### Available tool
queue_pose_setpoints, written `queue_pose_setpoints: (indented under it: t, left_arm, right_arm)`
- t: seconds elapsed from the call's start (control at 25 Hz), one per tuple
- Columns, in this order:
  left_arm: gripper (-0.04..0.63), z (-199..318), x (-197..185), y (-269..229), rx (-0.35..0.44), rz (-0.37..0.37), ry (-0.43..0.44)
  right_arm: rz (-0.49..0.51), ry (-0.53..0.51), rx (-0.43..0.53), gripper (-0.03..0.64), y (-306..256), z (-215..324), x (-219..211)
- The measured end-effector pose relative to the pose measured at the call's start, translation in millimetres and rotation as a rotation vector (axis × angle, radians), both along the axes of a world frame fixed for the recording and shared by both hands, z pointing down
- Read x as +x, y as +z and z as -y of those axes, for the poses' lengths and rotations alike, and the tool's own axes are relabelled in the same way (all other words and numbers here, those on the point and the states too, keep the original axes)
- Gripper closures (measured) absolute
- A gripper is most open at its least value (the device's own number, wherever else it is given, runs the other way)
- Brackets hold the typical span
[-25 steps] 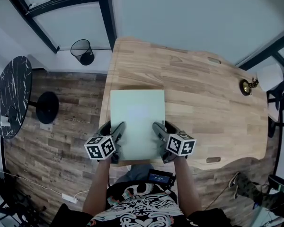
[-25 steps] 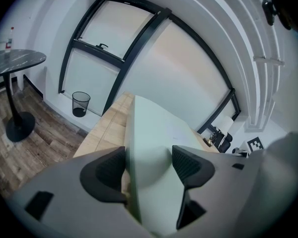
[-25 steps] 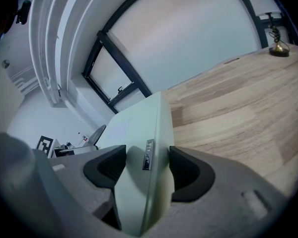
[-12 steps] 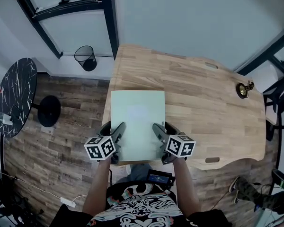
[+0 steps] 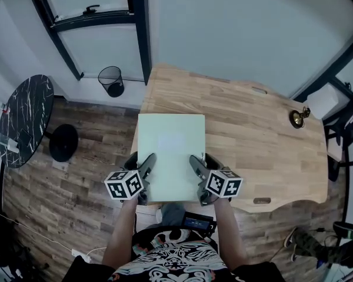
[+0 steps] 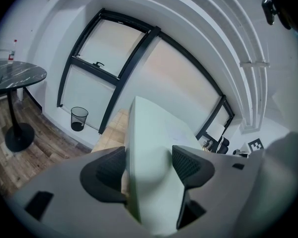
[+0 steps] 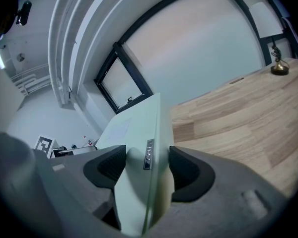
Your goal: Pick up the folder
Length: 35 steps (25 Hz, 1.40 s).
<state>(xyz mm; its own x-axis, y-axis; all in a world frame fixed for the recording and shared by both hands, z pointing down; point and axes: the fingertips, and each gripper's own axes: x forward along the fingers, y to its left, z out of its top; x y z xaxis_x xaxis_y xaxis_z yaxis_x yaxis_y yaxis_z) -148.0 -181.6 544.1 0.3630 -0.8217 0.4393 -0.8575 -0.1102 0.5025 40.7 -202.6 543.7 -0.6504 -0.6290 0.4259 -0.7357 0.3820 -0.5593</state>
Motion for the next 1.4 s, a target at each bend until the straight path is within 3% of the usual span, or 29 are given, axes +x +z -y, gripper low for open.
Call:
queue_pose_setpoints:
  t: [0.64,1.4]
  left_arm:
    - [0.307,-35,3,-41,0.089,-0.007,-0.017]
    - [0.307,-54,4,-49,0.107,0.004,-0.010]
  right_arm:
    - [0.003,0.026,0.115,0.348,-44,-34,5]
    - [0.017,0.039,0.128,0.348,-50,-53,6]
